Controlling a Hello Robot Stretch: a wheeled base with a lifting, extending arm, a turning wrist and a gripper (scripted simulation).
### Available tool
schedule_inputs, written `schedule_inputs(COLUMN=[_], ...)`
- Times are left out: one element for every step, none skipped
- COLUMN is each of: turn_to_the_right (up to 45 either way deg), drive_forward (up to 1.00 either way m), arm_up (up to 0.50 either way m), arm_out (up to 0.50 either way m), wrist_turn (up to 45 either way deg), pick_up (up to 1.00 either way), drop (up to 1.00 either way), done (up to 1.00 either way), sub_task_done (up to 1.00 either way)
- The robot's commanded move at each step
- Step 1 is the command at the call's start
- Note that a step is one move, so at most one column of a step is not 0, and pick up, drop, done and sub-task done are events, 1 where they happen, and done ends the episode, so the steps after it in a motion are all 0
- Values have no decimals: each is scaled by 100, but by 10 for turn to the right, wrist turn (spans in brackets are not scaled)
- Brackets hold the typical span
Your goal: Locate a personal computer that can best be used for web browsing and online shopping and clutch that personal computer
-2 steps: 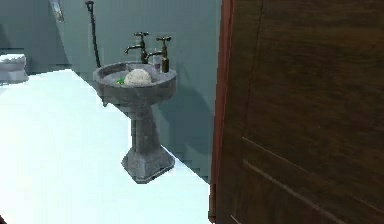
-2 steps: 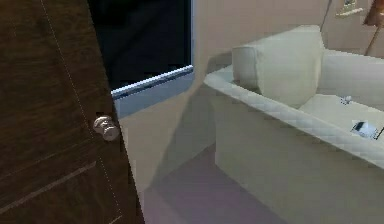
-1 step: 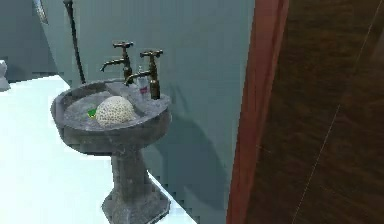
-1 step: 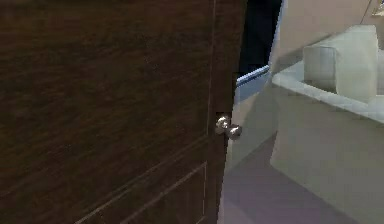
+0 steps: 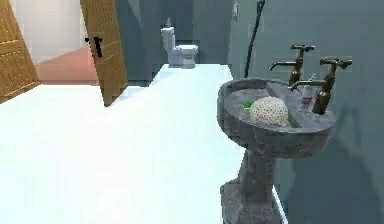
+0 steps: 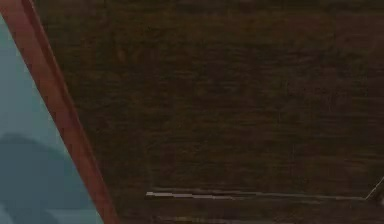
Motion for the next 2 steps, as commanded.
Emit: schedule_inputs(turn_to_the_right=[-240, 0], drive_forward=[0, 85], arm_up=[0, 0], arm_out=[0, 0], wrist_turn=[0, 0], pick_up=[0, 0], drop=[0, 0], done=[0, 0], sub_task_done=[0, 0])
